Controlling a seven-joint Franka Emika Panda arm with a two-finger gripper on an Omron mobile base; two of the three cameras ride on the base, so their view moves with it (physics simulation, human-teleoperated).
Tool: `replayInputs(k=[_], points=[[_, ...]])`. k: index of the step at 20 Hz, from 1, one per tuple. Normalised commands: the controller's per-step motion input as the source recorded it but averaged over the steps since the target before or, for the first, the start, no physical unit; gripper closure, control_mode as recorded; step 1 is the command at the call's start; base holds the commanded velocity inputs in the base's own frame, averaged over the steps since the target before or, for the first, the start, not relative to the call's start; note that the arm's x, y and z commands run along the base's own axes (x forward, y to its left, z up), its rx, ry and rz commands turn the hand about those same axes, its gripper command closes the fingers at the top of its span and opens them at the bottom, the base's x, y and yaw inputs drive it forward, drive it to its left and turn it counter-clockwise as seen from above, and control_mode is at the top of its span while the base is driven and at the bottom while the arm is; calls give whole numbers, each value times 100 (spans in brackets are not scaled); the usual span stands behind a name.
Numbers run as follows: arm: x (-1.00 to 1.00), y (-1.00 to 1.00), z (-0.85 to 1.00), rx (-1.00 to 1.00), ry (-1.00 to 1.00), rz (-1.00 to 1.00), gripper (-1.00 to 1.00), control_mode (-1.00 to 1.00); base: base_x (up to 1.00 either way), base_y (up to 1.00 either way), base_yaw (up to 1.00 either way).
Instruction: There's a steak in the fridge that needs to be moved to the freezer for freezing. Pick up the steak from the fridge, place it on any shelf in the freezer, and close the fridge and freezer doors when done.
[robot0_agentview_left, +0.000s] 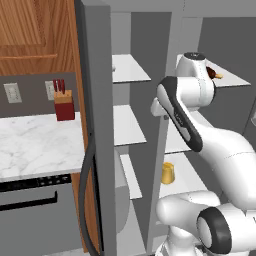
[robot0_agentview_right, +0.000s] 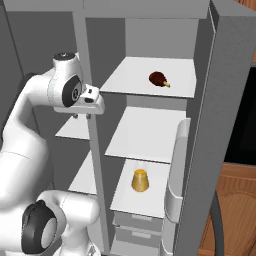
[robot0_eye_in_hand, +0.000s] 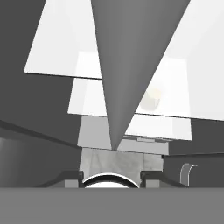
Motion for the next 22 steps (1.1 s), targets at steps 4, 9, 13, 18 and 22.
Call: replayInputs(k=[4,9,13,18,22], points=[[-39,-9,0,0,-4,0,-100,-100,0,0,0],[-88,-31,11,-1,-28,0,-100,-100,0,0,0],[-46,-57,23,-4,-21,4,-100,-100,0,0,0],[-4,-59,38,-6,-7,6,-100,-100,0,0,0],[1,-60,51,-5,-1,4,-100,-100,0,0,0]])
